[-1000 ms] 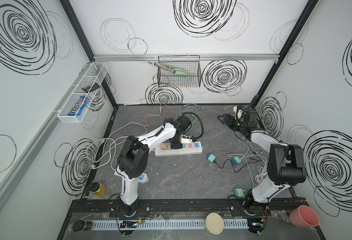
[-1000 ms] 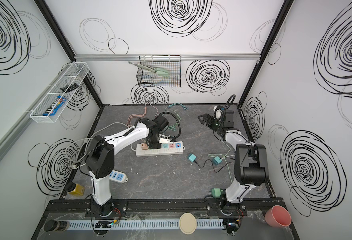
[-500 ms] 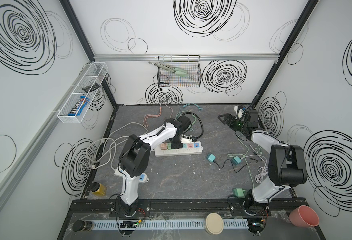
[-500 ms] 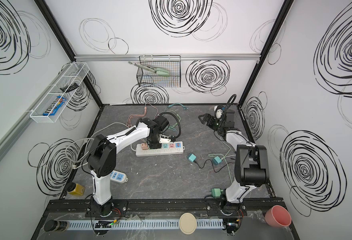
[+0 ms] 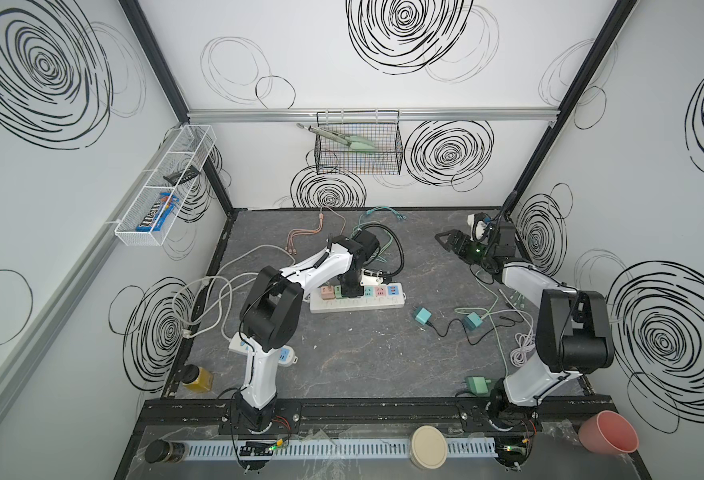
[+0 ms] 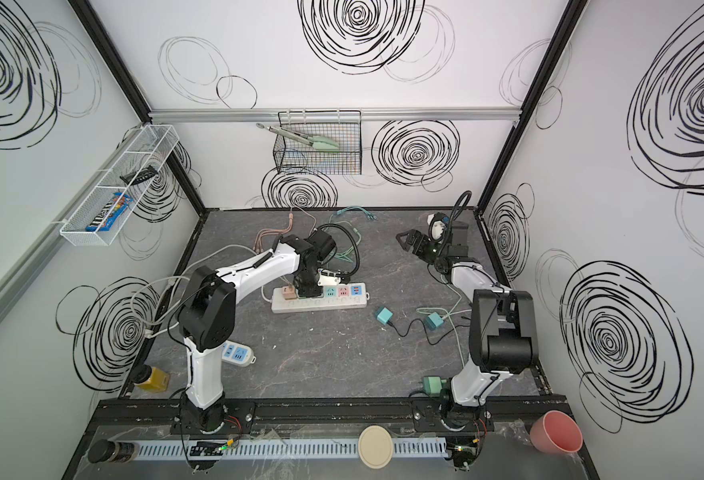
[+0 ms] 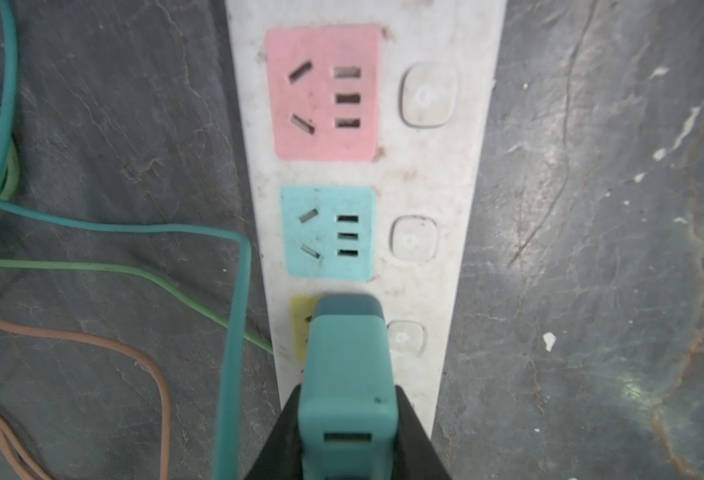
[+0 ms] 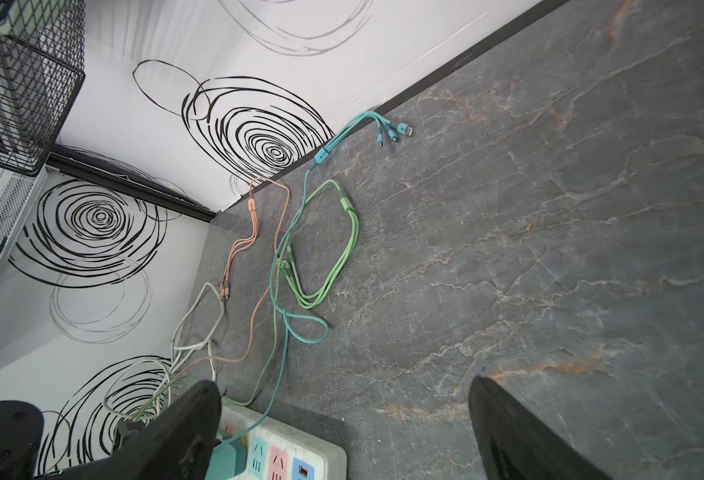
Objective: Insert the plug
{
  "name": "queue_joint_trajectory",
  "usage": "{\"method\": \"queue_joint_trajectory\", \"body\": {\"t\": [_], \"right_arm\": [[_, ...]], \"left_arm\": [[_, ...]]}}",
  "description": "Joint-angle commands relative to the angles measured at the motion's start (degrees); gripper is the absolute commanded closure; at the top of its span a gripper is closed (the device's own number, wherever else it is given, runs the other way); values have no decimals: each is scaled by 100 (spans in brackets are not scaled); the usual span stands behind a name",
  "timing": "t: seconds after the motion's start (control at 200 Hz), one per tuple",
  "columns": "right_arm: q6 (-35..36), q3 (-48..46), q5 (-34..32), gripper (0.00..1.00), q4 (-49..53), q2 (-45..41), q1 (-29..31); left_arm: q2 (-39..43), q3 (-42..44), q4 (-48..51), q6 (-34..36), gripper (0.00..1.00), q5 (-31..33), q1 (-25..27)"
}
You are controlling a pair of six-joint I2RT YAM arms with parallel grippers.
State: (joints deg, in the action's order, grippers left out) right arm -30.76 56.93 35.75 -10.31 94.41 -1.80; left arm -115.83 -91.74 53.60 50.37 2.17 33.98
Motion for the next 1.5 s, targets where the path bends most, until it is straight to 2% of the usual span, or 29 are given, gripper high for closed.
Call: {"method": "queue_joint_trajectory", "body": {"t": [0.0, 0.025, 0.05, 0.06, 0.065, 0.07, 0.095, 0.61, 0.77, 0.881, 1.016, 1.106, 1.226, 1.366, 1.496], "right_arm": [[114, -89, 82, 3, 123, -299, -22], [130, -109, 77, 3, 141, -334, -22], [149, -127, 64, 3, 156, -364, -22], [154, -140, 64, 3, 159, -373, -26], [156, -143, 64, 3, 160, -381, -28], [157, -145, 64, 3, 169, -389, -30], [171, -168, 55, 3, 191, -417, -35], [301, -669, -119, 3, 469, -965, -245], [249, -851, -595, 3, 646, -1174, -341], [197, -1129, -801, 3, 498, -1399, -497], [-118, -1680, -631, 3, -17, -1775, -885], [-341, -1929, -697, 3, -34, -1985, -1161], [-269, -2175, -675, 3, 80, -2253, -1422], [-173, -2437, -1114, 3, 489, -2685, -1596], [35, -2665, -1461, 0, 869, -3115, -1657]], "left_arm": [[-431, 181, -211, 89, 69, 267, -19], [-360, 152, -214, 87, 61, 299, -1], [-275, 133, -219, 74, 39, 312, 12], [-245, 125, -219, 82, 13, 304, 17], [-229, 123, -219, 84, 4, 302, 19], [-220, 122, -219, 90, 0, 297, 25], [-136, 116, -219, 100, 4, 289, 29], [1159, 421, -284, 27, 4, 180, 7], [1552, 472, -541, -112, 4, 182, -74], [1998, 700, -1111, -146, 4, -155, -175], [2749, 1400, -2363, -239, 4, -600, -301], [3196, 1898, -3226, -437, 4, -673, -330], [3616, 2351, -4425, -1224, 4, -486, -324], [3804, 2684, -5977, -2946, 4, 306, -330], [3918, 2695, -6292, -4521, 4, 473, -360]]}}
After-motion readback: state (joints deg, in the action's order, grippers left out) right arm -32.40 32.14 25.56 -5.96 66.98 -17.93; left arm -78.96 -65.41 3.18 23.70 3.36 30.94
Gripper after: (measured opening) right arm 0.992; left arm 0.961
